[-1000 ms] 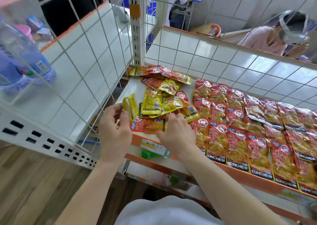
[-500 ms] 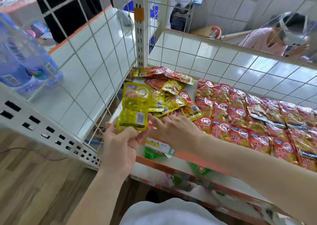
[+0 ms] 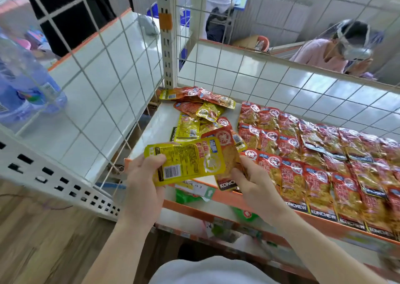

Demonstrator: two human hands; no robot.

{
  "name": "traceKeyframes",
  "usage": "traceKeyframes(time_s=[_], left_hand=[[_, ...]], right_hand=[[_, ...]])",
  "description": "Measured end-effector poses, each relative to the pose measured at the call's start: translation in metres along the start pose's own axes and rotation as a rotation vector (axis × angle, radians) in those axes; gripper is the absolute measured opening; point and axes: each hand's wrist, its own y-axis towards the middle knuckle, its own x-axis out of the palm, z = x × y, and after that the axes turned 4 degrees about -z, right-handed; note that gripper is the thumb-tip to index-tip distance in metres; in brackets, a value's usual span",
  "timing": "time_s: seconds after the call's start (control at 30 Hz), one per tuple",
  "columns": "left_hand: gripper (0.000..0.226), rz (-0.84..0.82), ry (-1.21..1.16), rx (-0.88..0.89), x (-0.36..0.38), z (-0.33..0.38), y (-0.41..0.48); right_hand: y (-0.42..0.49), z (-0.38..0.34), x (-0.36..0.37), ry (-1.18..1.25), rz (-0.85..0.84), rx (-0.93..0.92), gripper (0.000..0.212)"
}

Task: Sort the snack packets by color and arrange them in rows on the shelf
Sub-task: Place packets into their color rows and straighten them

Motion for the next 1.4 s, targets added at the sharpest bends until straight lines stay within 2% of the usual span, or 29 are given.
traceKeyframes(time_s=[0.13,0.23,0.37,0.43,0.5,0.6,0.7,0.8,0.87,0.9,1.0,1.1,1.13,1.2,1.23,1.27,1.37,1.4], left_hand=[[0.011,-0.160,-0.176,-0.073,0.021,-0.008,-0.002],[0.042,-0.277,-0.263,-0.146,0.031,-0.020,0.001],[0.042,-0.304,-0.255,-0.286,0.048,-0.035,0.001],[0.061,-0.322,-0.312,-0.336,0.056,-0.044,0.002],[0.071,-0.303,-0.297,-0.347,0.065,-0.053,0.004],[0.071,-0.353,-0.243,-0.340,0.079,-0.063,0.001],[0.063,-0.380,-0.184,-0.352,0.094,-0.071,-0.004],[0.037,-0.341,-0.156,-0.373,0.106,-0.076,-0.010],[0.037,-0.340,-0.070,-0.387,0.113,-0.081,-0.016],[0.042,-0.342,-0.053,-0.394,0.118,-0.083,-0.018],[0.077,-0.317,0.038,-0.416,0.132,-0.097,-0.024],[0.078,-0.286,0.121,-0.373,0.152,-0.109,-0.030],[0.070,-0.325,0.120,-0.348,0.159,-0.113,-0.032],[0.021,-0.350,0.024,-0.363,0.175,-0.116,-0.041],[0.012,-0.328,0.009,-0.383,0.184,-0.117,-0.044],[0.024,-0.311,0.019,-0.394,0.193,-0.120,-0.048],[0.088,-0.247,0.090,-0.385,0.212,-0.131,-0.054],[0.096,-0.238,0.117,-0.370,0.219,-0.136,-0.056]], right_hand=[[-0.025,0.005,-0.008,0.385,0.148,0.149,0.021],[-0.040,0.011,-0.022,0.503,0.280,0.181,0.027],[-0.056,0.015,-0.046,0.512,0.391,0.210,0.031],[-0.060,0.015,-0.054,0.492,0.397,0.210,0.031],[-0.062,0.017,-0.061,0.485,0.398,0.220,0.030],[-0.062,0.019,-0.070,0.486,0.379,0.216,0.028],[-0.063,0.021,-0.078,0.477,0.375,0.192,0.019],[-0.066,0.025,-0.089,0.485,0.399,0.174,0.017],[-0.071,0.029,-0.100,0.493,0.417,0.175,0.016],[-0.074,0.032,-0.107,0.496,0.426,0.179,0.016],[-0.085,0.037,-0.129,0.532,0.462,0.188,0.014],[-0.095,0.042,-0.151,0.530,0.502,0.189,0.013],[-0.098,0.045,-0.159,0.524,0.516,0.189,0.012],[-0.104,0.051,-0.174,0.517,0.533,0.190,0.012],[-0.107,0.054,-0.182,0.521,0.537,0.193,0.012],[-0.110,0.057,-0.191,0.529,0.538,0.195,0.012],[-0.117,0.065,-0.213,0.529,0.541,0.200,0.013],[-0.119,0.069,-0.220,0.525,0.538,0.198,0.014]])
